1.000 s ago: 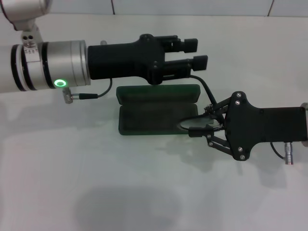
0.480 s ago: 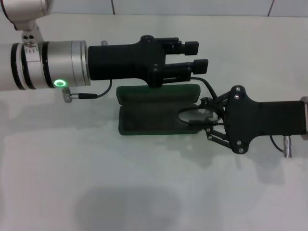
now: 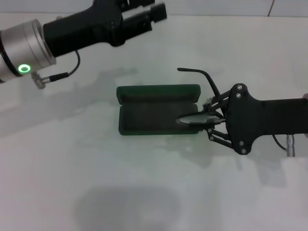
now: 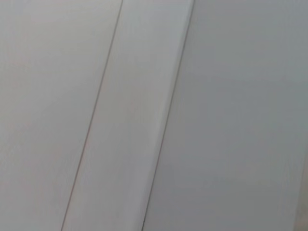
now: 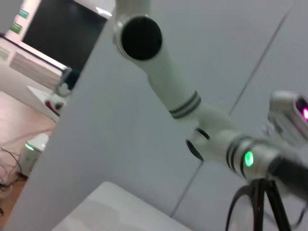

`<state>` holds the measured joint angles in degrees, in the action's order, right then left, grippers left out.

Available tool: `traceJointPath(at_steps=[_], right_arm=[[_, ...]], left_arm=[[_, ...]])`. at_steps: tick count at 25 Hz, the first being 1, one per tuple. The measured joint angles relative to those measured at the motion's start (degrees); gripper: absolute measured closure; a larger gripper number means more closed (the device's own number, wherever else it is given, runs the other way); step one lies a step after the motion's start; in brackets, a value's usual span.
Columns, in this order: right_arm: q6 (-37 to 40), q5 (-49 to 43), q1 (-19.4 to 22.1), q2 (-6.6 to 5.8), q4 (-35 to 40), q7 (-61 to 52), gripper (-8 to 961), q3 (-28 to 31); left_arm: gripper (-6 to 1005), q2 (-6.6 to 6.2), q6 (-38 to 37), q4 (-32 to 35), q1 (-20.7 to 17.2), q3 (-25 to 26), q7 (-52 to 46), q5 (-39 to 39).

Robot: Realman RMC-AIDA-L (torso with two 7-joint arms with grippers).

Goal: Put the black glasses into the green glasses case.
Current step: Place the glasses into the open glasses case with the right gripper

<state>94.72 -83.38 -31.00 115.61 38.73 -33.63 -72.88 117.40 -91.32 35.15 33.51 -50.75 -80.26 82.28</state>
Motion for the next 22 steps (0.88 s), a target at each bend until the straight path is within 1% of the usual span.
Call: traceJointPath(at_steps=[2,4,5,6,8,12,15,22], right_arm=[[1.6,0.0,0.1,0.05,0.6,0.1,838,0.0],[3.5,0.2,0.2,0.03,1.3,-0.1,838,0.0],[4.2,0.3,0.2,0.02,1.5,-0.2,838,0.0],[5.2,0.3,0.1,0.01,1.8,-0.4,838,0.0],[6.1,0.3,-0.1,0.00,1.9,-0.7,838,0.0],[6.2,0.2,-0.3,-0.02,1.9,-1.3,838,0.0],[5.5,0.0,-0.2,0.03,1.5,-1.4,838,0.0],[4.8,0.0,0.3,0.11,1.3,-1.7,838,0.0]], left_arm=[[426,-0.32,0.2,0.0,0.5,-0.3,0.1,3.4],[427,-0.12,0.2,-0.1,1.2,-0.3,0.1,6.7],[427,0.23,0.2,-0.1,1.5,-0.4,0.1,7.7],[427,1.02,0.0,0.0,2.0,-0.8,0.3,9.3],[427,1.77,-0.3,0.2,2.6,-2.4,0.5,10.3],[426,2.02,-2.0,0.4,3.8,-8.4,0.6,9.8],[426,2.14,-3.2,0.8,4.0,-9.6,0.8,9.5],[426,2.17,-5.4,0.9,3.5,-9.8,2.1,7.6]])
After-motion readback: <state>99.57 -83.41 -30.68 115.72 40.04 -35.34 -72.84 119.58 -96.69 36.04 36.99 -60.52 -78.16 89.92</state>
